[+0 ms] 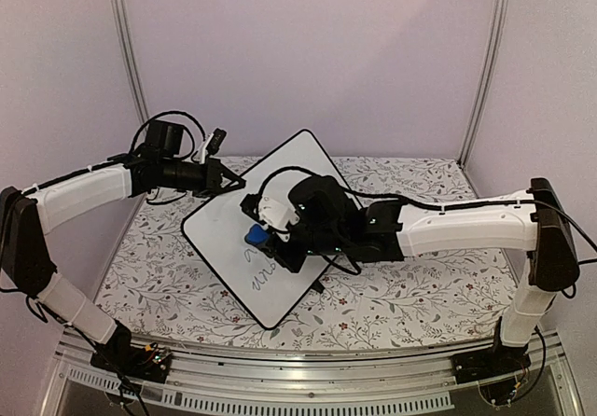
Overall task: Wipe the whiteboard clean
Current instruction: Erase the whiteboard at the center of the board.
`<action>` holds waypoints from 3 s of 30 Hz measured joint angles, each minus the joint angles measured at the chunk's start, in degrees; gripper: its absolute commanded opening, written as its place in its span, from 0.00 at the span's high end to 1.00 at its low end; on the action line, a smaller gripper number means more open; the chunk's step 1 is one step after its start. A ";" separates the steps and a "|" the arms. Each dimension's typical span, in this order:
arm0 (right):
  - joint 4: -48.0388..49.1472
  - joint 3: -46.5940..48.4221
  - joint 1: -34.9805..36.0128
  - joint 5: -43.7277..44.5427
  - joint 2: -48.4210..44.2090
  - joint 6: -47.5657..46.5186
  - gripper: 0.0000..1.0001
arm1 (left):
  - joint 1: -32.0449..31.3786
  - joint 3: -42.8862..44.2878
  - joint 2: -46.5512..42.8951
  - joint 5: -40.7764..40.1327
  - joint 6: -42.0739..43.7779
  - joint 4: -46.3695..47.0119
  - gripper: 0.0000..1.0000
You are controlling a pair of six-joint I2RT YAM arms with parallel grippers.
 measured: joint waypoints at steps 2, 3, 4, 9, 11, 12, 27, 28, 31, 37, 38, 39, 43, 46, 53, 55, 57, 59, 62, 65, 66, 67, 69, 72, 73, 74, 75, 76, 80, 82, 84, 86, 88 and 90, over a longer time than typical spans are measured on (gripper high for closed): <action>-0.66 1.20 1.73 0.90 1.22 -0.13 0.73 | 0.00 0.00 0.00 -0.02 0.00 0.00 1.00; -0.76 1.75 2.21 1.44 1.81 -0.20 0.73 | 0.00 0.00 0.00 -0.04 0.00 0.00 1.00; -1.01 2.67 2.80 2.05 2.84 -0.24 0.73 | 0.00 0.00 0.00 -0.07 0.00 0.00 1.00; -2.40 6.08 3.48 3.89 7.08 -0.20 0.73 | 0.00 0.00 0.00 -0.17 0.00 0.00 1.00; -3.04 7.61 3.43 4.52 8.81 -0.22 0.73 | 0.00 0.00 0.00 -0.20 0.00 0.02 1.00; -3.21 8.04 3.41 4.70 9.44 -0.22 0.73 | 0.00 0.00 0.00 -0.24 0.00 0.02 1.00; -3.61 7.19 3.32 2.38 10.84 0.37 0.72 | 0.00 -0.09 0.00 -0.70 0.07 0.07 1.00; -3.58 6.82 3.32 2.05 10.82 0.44 0.72 | 0.00 -0.09 0.00 -0.72 0.15 0.09 1.00; -3.41 5.73 3.32 1.11 10.60 0.83 0.72 | 0.00 -0.09 0.00 -0.72 0.26 0.15 1.00; -3.41 2.08 3.32 -0.31 9.18 2.10 0.72 | 0.00 -0.11 0.00 -0.72 0.26 0.26 1.00; -3.41 1.57 3.30 -0.37 8.98 2.32 0.72 | 0.00 -0.11 0.00 -0.72 0.26 0.28 1.00; -3.52 1.22 3.26 -0.39 8.83 2.56 0.72 | 0.00 -0.11 0.00 -0.72 0.26 0.31 1.00; -3.80 1.09 2.84 -0.48 8.59 3.04 0.72 | 0.00 -0.11 0.00 -0.70 0.26 0.37 1.00; -5.09 2.34 2.54 -0.55 8.68 2.97 0.72 | 0.00 -0.13 0.00 -0.72 0.26 0.50 1.00; -6.12 11.34 0.83 0.92 11.72 1.40 0.71 | 0.00 -0.13 0.00 -0.74 0.24 0.52 1.00; -6.01 12.76 0.50 1.38 12.20 0.96 0.71 | 0.00 -0.15 0.00 -0.74 0.22 0.52 1.00; -6.01 13.03 0.31 1.40 12.31 0.57 0.71 | 0.00 -0.15 0.00 -0.76 0.24 0.52 1.00; -5.92 12.87 0.31 1.42 12.31 0.37 0.71 | 0.00 -0.15 0.00 -0.76 0.22 0.50 1.00; -4.15 10.67 0.28 1.40 11.87 0.44 0.72 | 0.00 -0.20 0.00 -0.76 0.22 0.52 1.00; -3.08 6.32 0.15 1.36 10.14 1.03 0.72 | 0.00 -0.20 0.00 -0.74 0.24 0.52 1.00; -2.91 4.48 0.07 1.33 9.40 1.42 0.72 | 0.00 -0.20 0.00 -0.74 0.22 0.55 1.00; -2.78 2.99 -0.04 1.31 8.83 1.75 0.72 | 0.00 -0.20 0.00 -0.74 0.24 0.55 1.00; -2.62 0.70 -0.17 1.25 7.91 2.36 0.72 | 0.00 -0.20 0.00 -0.74 0.24 0.55 1.00; -2.62 -1.03 -0.37 1.09 7.19 3.04 0.72 | 0.00 -0.20 0.00 -0.74 0.22 0.57 1.00; -2.60 -1.09 -0.39 1.05 7.17 3.17 0.72 | 0.00 -0.20 0.00 -0.74 0.22 0.57 1.00; -2.58 -1.07 -0.39 1.05 7.17 3.26 0.72 | 0.00 -0.20 0.00 -0.74 0.22 0.57 1.00; -2.64 -0.98 -0.39 1.03 7.17 3.26 0.72 | 0.00 -0.20 0.00 -0.74 0.22 0.57 1.00; -2.78 -0.83 -0.39 0.98 7.17 3.28 0.71 | 0.00 -0.20 0.00 -0.74 0.24 0.57 1.00; -4.92 2.38 -0.72 0.90 7.91 3.13 0.71 | 0.00 -0.20 0.00 -0.74 0.22 0.61 1.00; -5.31 4.74 -1.18 0.92 8.61 2.91 0.71 | 0.00 -0.20 0.00 -0.74 0.22 0.61 1.00; -5.46 7.28 -1.88 0.96 9.29 2.51 0.71 | 0.00 -0.20 0.00 -0.74 0.20 0.63 1.00; -5.49 9.68 -2.82 1.18 9.97 2.10 0.71 | 0.00 -0.20 0.00 -0.74 0.17 0.63 1.00; -5.51 11.02 -3.56 1.31 10.43 1.75 0.71 | 0.00 -0.20 0.00 -0.74 0.17 0.66 1.00; -5.46 11.37 -4.02 1.22 10.64 1.46 0.71 | 0.00 -0.20 0.00 -0.76 0.17 0.61 1.00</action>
